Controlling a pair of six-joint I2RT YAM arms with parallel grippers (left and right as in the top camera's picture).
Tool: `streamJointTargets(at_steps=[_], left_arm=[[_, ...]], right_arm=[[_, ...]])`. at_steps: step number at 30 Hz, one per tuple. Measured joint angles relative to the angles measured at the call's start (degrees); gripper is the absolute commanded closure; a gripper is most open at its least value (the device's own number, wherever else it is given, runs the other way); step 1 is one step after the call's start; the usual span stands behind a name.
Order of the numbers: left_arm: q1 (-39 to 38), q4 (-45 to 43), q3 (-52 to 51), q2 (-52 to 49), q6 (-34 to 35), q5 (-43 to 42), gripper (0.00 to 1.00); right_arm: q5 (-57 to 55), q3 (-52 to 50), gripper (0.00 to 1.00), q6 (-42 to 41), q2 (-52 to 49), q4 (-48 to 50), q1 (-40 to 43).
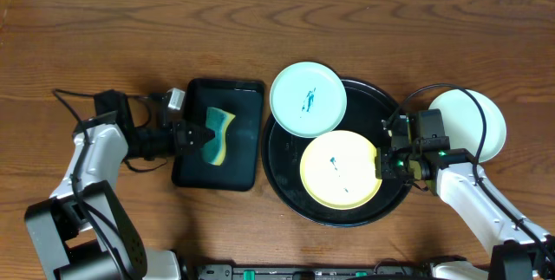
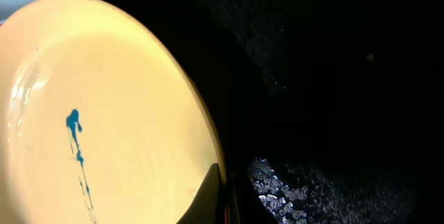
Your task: Clean dirty plates on tray and stack at the side
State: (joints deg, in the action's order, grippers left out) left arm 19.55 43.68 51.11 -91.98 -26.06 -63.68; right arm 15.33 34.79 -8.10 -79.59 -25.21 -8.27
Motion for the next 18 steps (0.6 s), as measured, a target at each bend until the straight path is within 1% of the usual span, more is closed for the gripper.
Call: streamJointTargets(at_steps=[4, 6, 7, 11, 18], left_arm=[[1.2, 7.1, -0.1, 0.0, -10.4, -4.7, 0.92], [1.2, 9.0, -0.1, 0.0, -15.1, -6.3, 0.92], [1.2, 9.0, -0.1, 0.0, -16.4, -6.8, 0.93], [1.2, 9.0, -0.1, 0.0, -19.9, -8.4, 0.93], [1.2, 6.4, -0.1, 0.0, -21.8, -12.6, 0.93]], right_arm=[[-0.2, 0.0, 0.99, 0.0, 0.0, 0.0, 0.0], [-0.3, 0.0, 0.99, 0.0, 0.0, 0.0, 0.0], [-0.4, 0.0, 0.99, 0.0, 0.0, 0.0, 0.0], [-0.4, 0.0, 0.99, 0.0, 0.0, 0.0, 0.0], [-0.4, 0.0, 0.99, 0.0, 0.0, 0.0, 0.0]])
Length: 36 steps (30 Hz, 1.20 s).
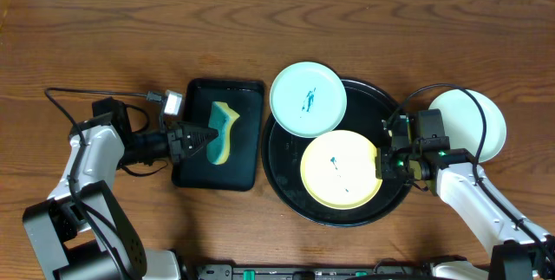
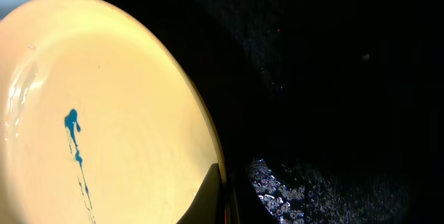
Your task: Clean dirty plates on tray and stack at the side
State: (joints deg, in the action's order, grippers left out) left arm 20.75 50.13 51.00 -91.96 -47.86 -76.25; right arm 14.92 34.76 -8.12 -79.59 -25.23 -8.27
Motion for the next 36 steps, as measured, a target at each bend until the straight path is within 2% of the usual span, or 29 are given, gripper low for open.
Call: streamJointTargets(at_steps=[13, 36], left_arm=[[0.0, -1.1, 0.0, 0.0, -0.2, -10.2, 0.92], [0.0, -0.9, 0.0, 0.0, -0.2, -10.9, 0.93]], right_arm=[[-0.3, 0.0, 0.99, 0.0, 0.0, 0.0, 0.0], [-0.4, 0.0, 0.99, 0.0, 0.0, 0.3, 0.0]])
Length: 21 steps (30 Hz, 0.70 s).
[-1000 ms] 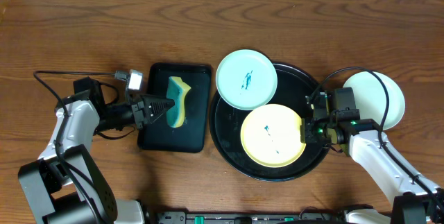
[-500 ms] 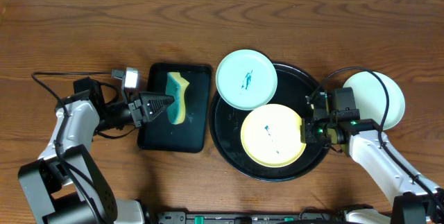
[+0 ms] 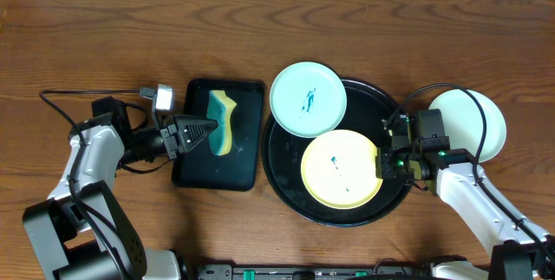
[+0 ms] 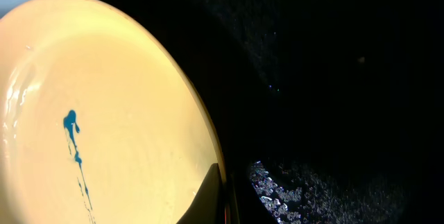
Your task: Clean dirty plates on tray and stack at the side
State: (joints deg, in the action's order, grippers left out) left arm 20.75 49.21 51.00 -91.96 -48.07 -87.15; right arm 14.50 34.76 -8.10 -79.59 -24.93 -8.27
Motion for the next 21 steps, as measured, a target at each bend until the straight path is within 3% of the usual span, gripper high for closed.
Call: streamJointTargets(at_steps=[8, 11, 15, 20, 21], left_arm=[[-1.5, -0.2, 0.0, 0.0, 0.3, 0.9, 0.93], [-2.6, -3.5, 0.0, 0.0, 3.4, 3.9, 0.93], [-4.1, -12.4, -0.1, 0.0, 14.2, 11.3, 0.93], [-10.3, -23.3, -0.3, 0.0, 38.8, 31.1, 0.93], [-11.5, -23.5, -0.3, 0.0, 41.0, 33.9, 0.92]], right_arm=[[0.0, 0.0, 0.99, 0.0, 0.0, 0.1, 0.0], [0.0, 0.0, 0.99, 0.0, 0.0, 0.1, 0.0], [0.0, 0.0, 0.99, 0.0, 0.0, 0.3, 0.0], [-0.2, 0.0, 0.99, 0.0, 0.0, 0.2, 0.0], [-0.2, 0.0, 0.99, 0.0, 0.0, 0.3, 0.0]])
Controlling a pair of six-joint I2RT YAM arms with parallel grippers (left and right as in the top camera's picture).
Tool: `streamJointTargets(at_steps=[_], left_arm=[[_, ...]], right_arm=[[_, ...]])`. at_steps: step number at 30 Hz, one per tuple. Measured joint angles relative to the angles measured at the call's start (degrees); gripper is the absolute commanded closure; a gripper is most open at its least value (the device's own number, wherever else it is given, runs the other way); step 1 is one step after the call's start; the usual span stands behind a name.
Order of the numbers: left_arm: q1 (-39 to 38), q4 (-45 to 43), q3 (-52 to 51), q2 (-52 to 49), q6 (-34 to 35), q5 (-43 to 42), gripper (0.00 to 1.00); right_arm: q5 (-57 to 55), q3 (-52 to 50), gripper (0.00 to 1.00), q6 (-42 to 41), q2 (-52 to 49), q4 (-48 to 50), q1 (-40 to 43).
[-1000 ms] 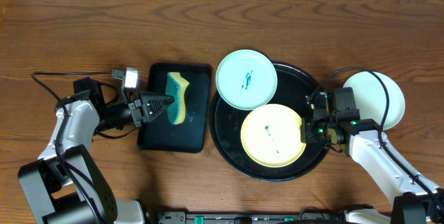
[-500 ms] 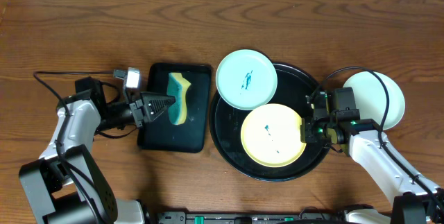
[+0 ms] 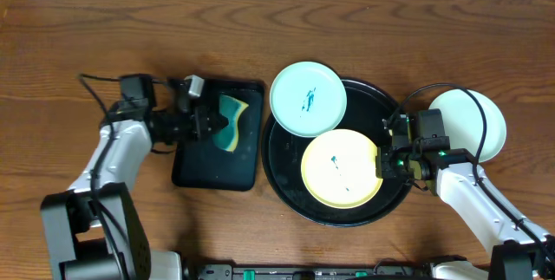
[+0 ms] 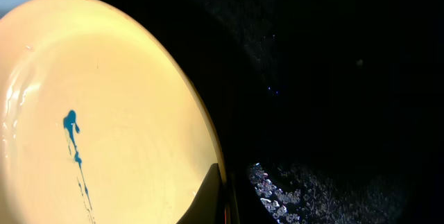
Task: Clean dirty plates on tray and stack at the side
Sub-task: 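Lift the sponge with the left gripper toward the yellow plate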
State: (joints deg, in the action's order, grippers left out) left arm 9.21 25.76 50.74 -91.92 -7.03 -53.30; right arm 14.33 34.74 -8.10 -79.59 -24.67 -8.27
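A yellow plate (image 3: pixel 338 172) with a blue streak lies in the round black tray (image 3: pixel 286 172). My right gripper (image 3: pixel 382 166) is shut on its right rim. In the right wrist view the yellow plate (image 4: pixel 104 113) fills the left side, with one dark finger (image 4: pixel 208 197) lying on its edge. A light blue plate (image 3: pixel 308 98) with a blue stain rests on the tray's far left rim. My left gripper (image 3: pixel 215 125) is shut on a green and yellow sponge (image 3: pixel 231 129) over the black rectangular tray (image 3: pixel 204 169).
A pale plate (image 3: pixel 477 124) lies on the wooden table to the right of the round tray, partly under my right arm's cable. Cables trail from my left arm at the left of the rectangular tray.
My left arm has shifted to the right and turned. The sponge in it now sits nearer the rectangular tray's right side, with a different tilt. My right gripper and the yellow plate have not moved.
My left gripper was at the sponge in the rectangular tray. The sponge then sat further toward the tray's far end with the gripper on it, and now it is held at the tray's right part. My right gripper stayed shut on the yellow plate's rim throughout.
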Motion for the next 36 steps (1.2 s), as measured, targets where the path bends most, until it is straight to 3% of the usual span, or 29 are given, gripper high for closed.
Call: streamJointTargets(at_steps=[5, 10, 15, 23, 28, 36], left_arm=[[-13.5, 1.3, 0.4, 0.1, 14.0, 28.3, 0.92], [-22.5, 1.3, 0.7, 0.1, 20.3, 45.0, 0.93], [-25.6, 1.2, 0.7, 0.1, 21.8, 49.0, 0.93], [-28.9, 2.9, 1.8, 0.6, 23.3, 45.8, 0.93], [-29.0, 4.1, 2.7, 7.9, 24.0, 45.5, 0.93], [-30.0, 5.3, 2.8, 10.1, 27.0, 53.1, 0.93]], right_arm=[[0.0, -0.1, 0.99, 0.0, 0.0, 0.0, 0.0], [0.0, -0.4, 0.99, 0.0, 0.0, 0.1, 0.0], [-0.1, -0.4, 0.99, 0.0, 0.0, 0.4, 0.0], [-0.1, -0.4, 0.99, 0.0, 0.0, 0.5, 0.0], [-0.2, -0.4, 0.99, 0.0, 0.0, 0.7, 0.0], [-0.3, -0.5, 0.99, 0.0, 0.0, 0.9, 0.0]])
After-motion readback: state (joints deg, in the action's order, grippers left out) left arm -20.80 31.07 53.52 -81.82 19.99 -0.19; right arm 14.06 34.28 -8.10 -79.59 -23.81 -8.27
